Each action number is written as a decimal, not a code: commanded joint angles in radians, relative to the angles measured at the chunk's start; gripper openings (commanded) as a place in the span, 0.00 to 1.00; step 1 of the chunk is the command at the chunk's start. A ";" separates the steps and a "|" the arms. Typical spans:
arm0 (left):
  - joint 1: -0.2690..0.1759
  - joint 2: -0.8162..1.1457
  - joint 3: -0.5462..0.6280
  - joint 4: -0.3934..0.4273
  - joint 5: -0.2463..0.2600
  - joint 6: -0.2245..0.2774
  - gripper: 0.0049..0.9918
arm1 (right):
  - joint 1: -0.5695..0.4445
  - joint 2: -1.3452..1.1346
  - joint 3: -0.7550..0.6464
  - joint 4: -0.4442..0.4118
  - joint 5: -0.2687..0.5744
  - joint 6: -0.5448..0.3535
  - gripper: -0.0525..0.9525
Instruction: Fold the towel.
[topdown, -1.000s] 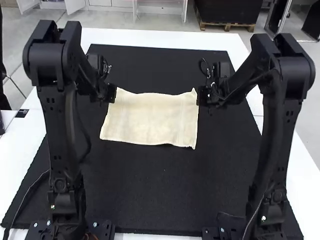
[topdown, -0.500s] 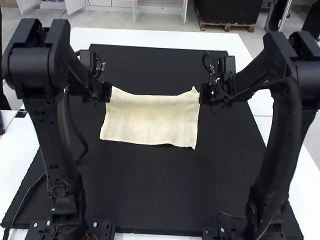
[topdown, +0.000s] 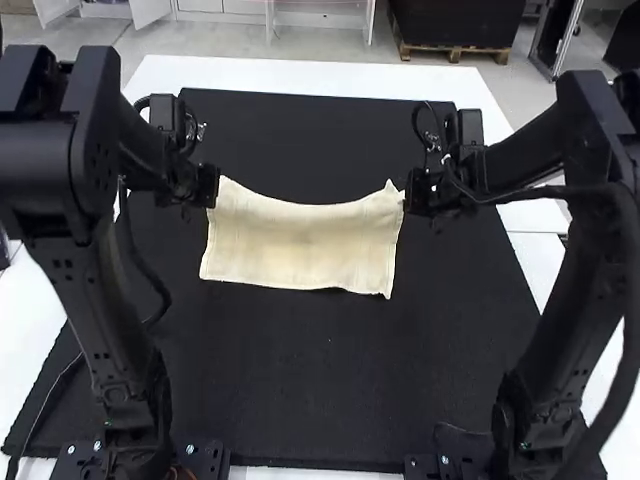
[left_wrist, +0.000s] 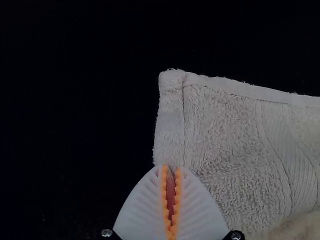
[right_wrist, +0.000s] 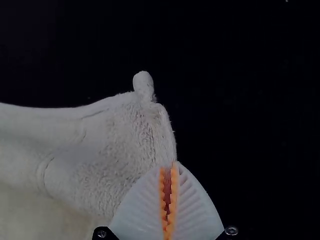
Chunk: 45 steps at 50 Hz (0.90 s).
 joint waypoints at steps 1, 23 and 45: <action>0.011 -0.046 -0.024 -0.009 0.009 0.013 0.02 | -0.012 -0.041 -0.031 -0.008 -0.027 0.004 0.04; 0.011 -0.147 -0.187 0.003 0.001 0.019 0.02 | -0.012 -0.111 -0.137 -0.034 -0.062 0.004 0.04; 0.011 -0.191 -0.331 0.095 -0.026 0.025 0.02 | -0.009 -0.125 -0.249 -0.023 -0.097 0.003 0.04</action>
